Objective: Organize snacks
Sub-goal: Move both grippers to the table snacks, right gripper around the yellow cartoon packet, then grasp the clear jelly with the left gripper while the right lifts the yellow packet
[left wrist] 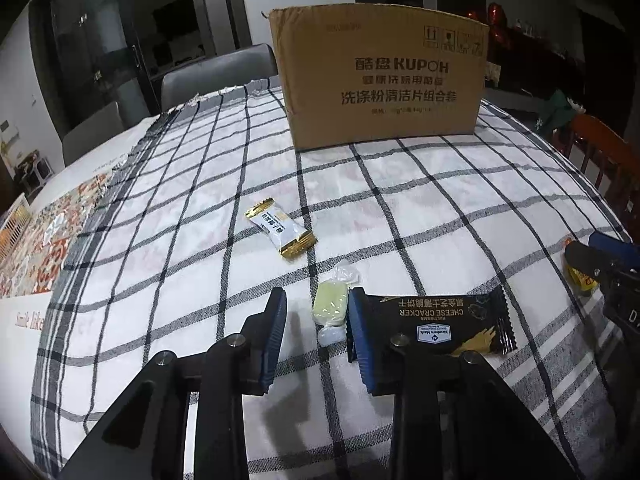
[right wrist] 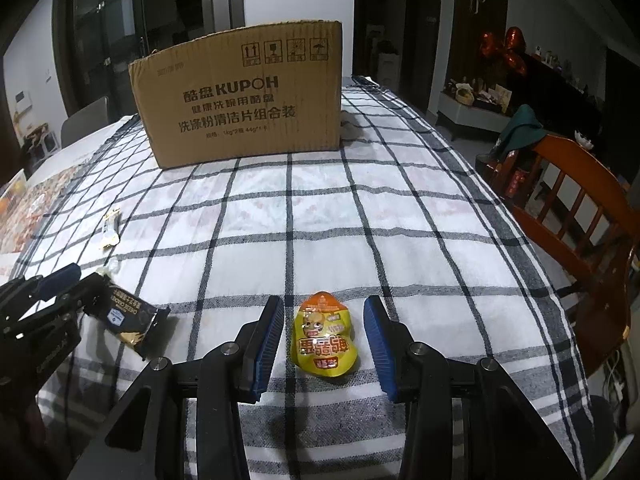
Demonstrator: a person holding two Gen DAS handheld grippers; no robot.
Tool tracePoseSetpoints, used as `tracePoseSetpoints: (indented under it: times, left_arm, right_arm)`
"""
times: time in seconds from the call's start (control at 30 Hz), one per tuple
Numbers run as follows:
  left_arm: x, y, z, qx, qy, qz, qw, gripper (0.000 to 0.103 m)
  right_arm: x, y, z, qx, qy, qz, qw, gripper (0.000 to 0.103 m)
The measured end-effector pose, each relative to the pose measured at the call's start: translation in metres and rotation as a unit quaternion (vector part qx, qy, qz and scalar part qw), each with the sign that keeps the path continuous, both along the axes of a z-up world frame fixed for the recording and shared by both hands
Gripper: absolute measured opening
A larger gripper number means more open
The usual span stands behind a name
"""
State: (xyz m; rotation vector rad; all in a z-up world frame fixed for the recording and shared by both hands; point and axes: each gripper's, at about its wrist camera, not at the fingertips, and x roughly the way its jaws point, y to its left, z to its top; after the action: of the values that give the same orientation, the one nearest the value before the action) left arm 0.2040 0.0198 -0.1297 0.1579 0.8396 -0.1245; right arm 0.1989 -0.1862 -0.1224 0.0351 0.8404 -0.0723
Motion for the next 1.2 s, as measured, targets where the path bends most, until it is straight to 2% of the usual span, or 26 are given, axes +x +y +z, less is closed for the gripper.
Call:
tracePoseSetpoints:
  times: [0.13,0.4,0.5,0.67,0.93,1.2]
  left_arm:
    - [0.003,0.003,-0.001,-0.006,0.004,0.007,1.0,0.032]
    - [0.007,0.002,-0.003,-0.016,0.015,0.003,0.9998,0.024]
    - [0.007,0.002,-0.004,-0.017,0.017,0.001,0.9997,0.022]
    - [0.007,0.0,-0.004,-0.017,0.016,0.001,0.9997,0.021]
    - [-0.002,0.0,0.009,-0.016,0.004,0.002,0.9999,0.021]
    - [-0.017,0.003,0.036,-0.024,-0.019,0.002,0.9995,0.021]
  right_arm:
    - [0.003,0.002,-0.003,-0.002,0.006,0.002,1.0,0.043]
    - [0.006,0.002,-0.008,-0.001,0.019,-0.002,1.0,0.042]
    - [0.007,0.001,-0.01,0.0,0.022,-0.001,1.0,0.034]
    - [0.007,0.001,-0.01,0.0,0.024,0.001,1.0,0.033]
    - [-0.001,0.007,0.007,0.002,-0.008,0.022,1.0,0.033]
    - [-0.008,0.019,0.034,0.015,-0.051,0.069,0.996,0.033]
